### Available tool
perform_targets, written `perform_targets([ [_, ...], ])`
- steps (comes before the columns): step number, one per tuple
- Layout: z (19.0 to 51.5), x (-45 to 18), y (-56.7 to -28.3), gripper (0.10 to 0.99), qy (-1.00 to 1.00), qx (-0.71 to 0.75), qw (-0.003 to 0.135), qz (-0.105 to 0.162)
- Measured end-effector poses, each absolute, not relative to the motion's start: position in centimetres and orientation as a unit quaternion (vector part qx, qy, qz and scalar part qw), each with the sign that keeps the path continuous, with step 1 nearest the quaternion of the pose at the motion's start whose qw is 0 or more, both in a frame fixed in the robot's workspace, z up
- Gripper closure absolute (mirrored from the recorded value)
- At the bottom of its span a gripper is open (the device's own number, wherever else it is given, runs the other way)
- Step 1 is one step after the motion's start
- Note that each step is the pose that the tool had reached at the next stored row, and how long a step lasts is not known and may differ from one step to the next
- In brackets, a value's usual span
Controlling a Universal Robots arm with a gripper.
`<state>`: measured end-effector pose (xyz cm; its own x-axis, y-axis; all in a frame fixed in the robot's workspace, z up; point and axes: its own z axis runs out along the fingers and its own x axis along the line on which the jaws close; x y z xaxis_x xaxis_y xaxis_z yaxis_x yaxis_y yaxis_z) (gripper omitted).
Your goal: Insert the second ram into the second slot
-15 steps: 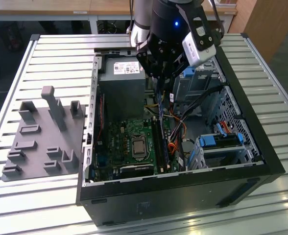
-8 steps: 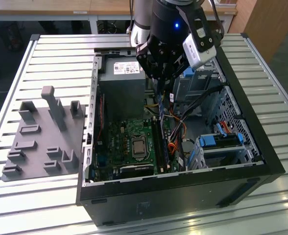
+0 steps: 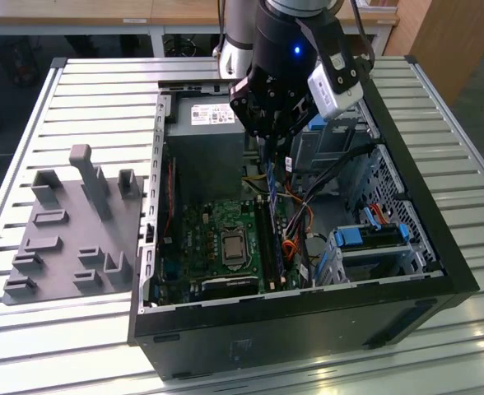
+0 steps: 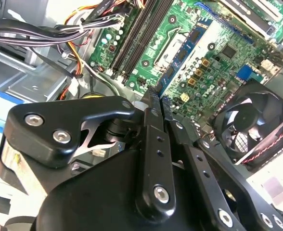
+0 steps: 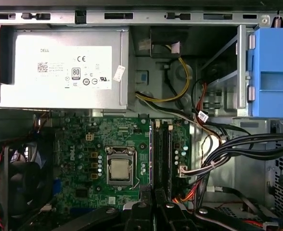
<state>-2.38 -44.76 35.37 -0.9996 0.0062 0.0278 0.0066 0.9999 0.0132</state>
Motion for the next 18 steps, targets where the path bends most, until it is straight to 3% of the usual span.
perform_targets([
  [18, 34.2, -2.4, -44.8, 0.949, -1.000, 0.001, 0.013, -0.007],
])
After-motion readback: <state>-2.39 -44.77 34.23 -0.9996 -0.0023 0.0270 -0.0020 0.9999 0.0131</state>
